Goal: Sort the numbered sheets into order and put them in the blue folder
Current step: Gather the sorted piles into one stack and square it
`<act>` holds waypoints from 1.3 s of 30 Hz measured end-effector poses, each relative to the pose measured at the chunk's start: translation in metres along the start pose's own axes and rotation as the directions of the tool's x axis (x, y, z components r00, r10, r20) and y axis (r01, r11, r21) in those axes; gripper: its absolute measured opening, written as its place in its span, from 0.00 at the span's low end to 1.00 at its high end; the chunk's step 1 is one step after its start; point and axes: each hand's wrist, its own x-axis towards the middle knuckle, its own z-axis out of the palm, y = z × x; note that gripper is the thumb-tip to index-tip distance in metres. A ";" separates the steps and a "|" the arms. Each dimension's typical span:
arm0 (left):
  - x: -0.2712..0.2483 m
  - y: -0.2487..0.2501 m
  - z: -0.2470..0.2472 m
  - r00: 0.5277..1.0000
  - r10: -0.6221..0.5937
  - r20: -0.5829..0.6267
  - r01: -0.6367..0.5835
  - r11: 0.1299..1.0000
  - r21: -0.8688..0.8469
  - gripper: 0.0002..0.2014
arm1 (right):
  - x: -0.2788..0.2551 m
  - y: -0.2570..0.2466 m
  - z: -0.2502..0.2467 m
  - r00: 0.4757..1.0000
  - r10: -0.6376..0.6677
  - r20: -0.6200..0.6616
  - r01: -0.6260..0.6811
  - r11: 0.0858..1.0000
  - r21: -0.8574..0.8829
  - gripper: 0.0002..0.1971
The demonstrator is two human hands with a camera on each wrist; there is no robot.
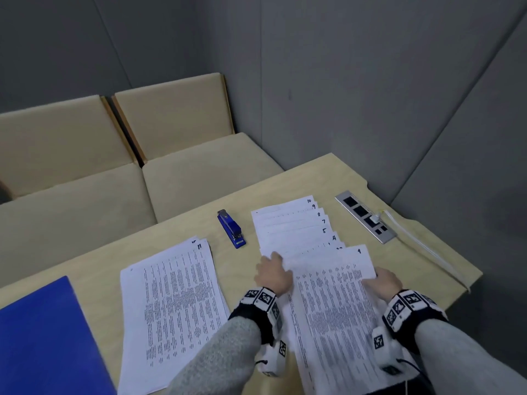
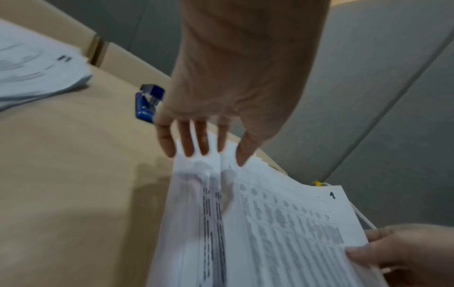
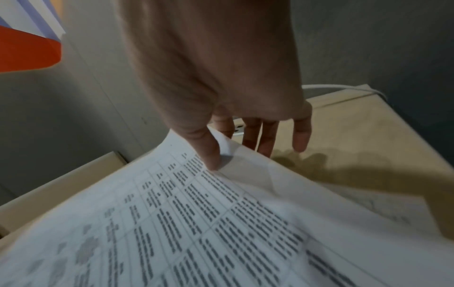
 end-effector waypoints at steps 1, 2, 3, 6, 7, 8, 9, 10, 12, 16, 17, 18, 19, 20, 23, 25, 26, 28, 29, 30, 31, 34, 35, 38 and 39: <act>-0.002 -0.005 0.001 0.994 -0.111 -0.002 0.111 0.993 -0.028 0.25 | 0.001 0.000 0.004 1.000 0.015 -0.011 -0.014 0.999 0.041 0.14; -0.004 -0.009 0.002 0.977 -0.211 0.017 0.211 0.975 -0.072 0.27 | 0.000 -0.001 0.008 0.999 0.032 -0.027 -0.030 0.996 0.085 0.18; -0.005 -0.014 0.003 0.955 -0.293 0.047 0.297 0.946 -0.128 0.29 | -0.002 -0.001 0.012 0.997 0.061 -0.039 -0.056 0.992 0.117 0.21; -0.007 -0.024 0.004 0.897 -0.419 0.143 0.442 0.845 -0.302 0.29 | -0.014 0.000 0.022 0.985 0.165 -0.057 -0.154 0.976 0.155 0.34; -0.007 -0.025 0.004 0.889 -0.425 0.170 0.458 0.818 -0.348 0.30 | -0.017 0.001 0.026 0.977 0.206 -0.059 -0.196 0.971 0.134 0.38; -0.007 -0.026 0.004 0.885 -0.424 0.191 0.465 0.795 -0.389 0.30 | -0.020 0.002 0.029 0.971 0.230 -0.061 -0.222 0.968 0.116 0.41; -0.007 -0.025 0.004 0.883 -0.421 0.209 0.469 0.775 -0.424 0.31 | -0.023 0.002 0.032 0.969 0.239 -0.064 -0.233 0.968 0.093 0.42; -0.007 -0.024 0.004 0.882 -0.416 0.223 0.471 0.757 -0.452 0.32 | -0.022 0.000 0.035 0.970 0.234 -0.073 -0.227 0.970 0.088 0.43; -0.005 -0.022 0.005 0.883 -0.406 0.235 0.468 0.725 -0.505 0.32 | -0.019 -0.008 0.037 0.976 0.206 -0.073 -0.200 0.977 0.075 0.44; 0.004 -0.017 0.003 0.895 -0.394 0.208 0.437 0.688 -0.579 0.30 | -0.008 -0.026 0.037 0.985 0.163 -0.060 -0.160 0.986 0.055 0.43; 0.007 -0.016 0.001 0.893 -0.404 0.196 0.437 0.683 -0.585 0.30 | -0.006 -0.030 0.038 0.985 0.161 -0.056 -0.159 0.986 0.045 0.41; 0.010 -0.014 -0.001 0.891 -0.414 0.188 0.440 0.680 -0.586 0.30 | -0.003 -0.035 0.038 0.986 0.156 -0.057 -0.154 0.987 0.035 0.39; 0.014 -0.012 -0.002 0.886 -0.426 0.184 0.447 0.678 -0.583 0.30 | -0.002 -0.039 0.039 0.987 0.152 -0.059 -0.151 0.988 0.013 0.38; 0.017 -0.011 -0.004 0.880 -0.439 0.180 0.456 0.678 -0.576 0.30 | -0.001 -0.044 0.039 0.988 0.141 -0.066 -0.141 0.990 -0.002 0.37; 0.029 -0.006 -0.007 0.863 -0.480 0.159 0.481 0.682 -0.551 0.30 | 0.005 -0.056 0.038 0.990 0.114 -0.080 -0.116 0.993 -0.014 0.39; 0.036 -0.002 -0.007 0.854 -0.500 0.145 0.488 0.672 -0.557 0.30 | 0.014 -0.063 0.038 0.994 0.081 -0.076 -0.079 0.997 0.023 0.42; 0.039 0.000 -0.007 0.853 -0.502 0.139 0.483 0.663 -0.572 0.29 | 0.018 -0.066 0.038 0.995 0.074 -0.063 -0.071 0.997 0.042 0.43; 0.044 0.004 -0.005 0.851 -0.511 0.122 0.467 0.630 -0.620 0.27 | 0.024 -0.072 0.036 0.996 0.081 -0.033 -0.080 0.995 0.052 0.43; 0.047 0.004 -0.004 0.847 -0.518 0.115 0.463 0.614 -0.639 0.27 | 0.025 -0.075 0.034 0.995 0.093 -0.024 -0.092 0.995 0.046 0.43; 0.048 0.004 -0.004 0.846 -0.521 0.111 0.458 0.605 -0.651 0.26 | 0.028 -0.076 0.033 0.995 0.100 -0.013 -0.100 0.994 0.043 0.42; 0.050 0.004 -0.005 0.845 -0.523 0.111 0.457 0.601 -0.655 0.25 | 0.028 -0.077 0.032 0.994 0.107 0.003 -0.107 0.993 0.042 0.41; 0.052 0.002 -0.010 0.843 -0.522 0.130 0.482 0.626 -0.613 0.24 | 0.035 -0.082 0.029 0.993 0.095 0.066 -0.100 0.992 0.081 0.37; 0.054 0.001 -0.011 0.844 -0.517 0.145 0.496 0.646 -0.580 0.26 | 0.036 -0.084 0.028 0.993 0.085 0.086 -0.095 0.987 0.126 0.35; 0.055 0.002 -0.014 0.849 -0.501 0.167 0.512 0.702 -0.495 0.25 | 0.041 -0.089 0.027 0.989 0.045 0.138 -0.085 0.949 0.304 0.32; 0.053 0.003 -0.014 0.853 -0.499 0.154 0.506 0.716 -0.481 0.24 | 0.040 -0.089 0.027 0.989 0.034 0.141 -0.081 0.936 0.342 0.30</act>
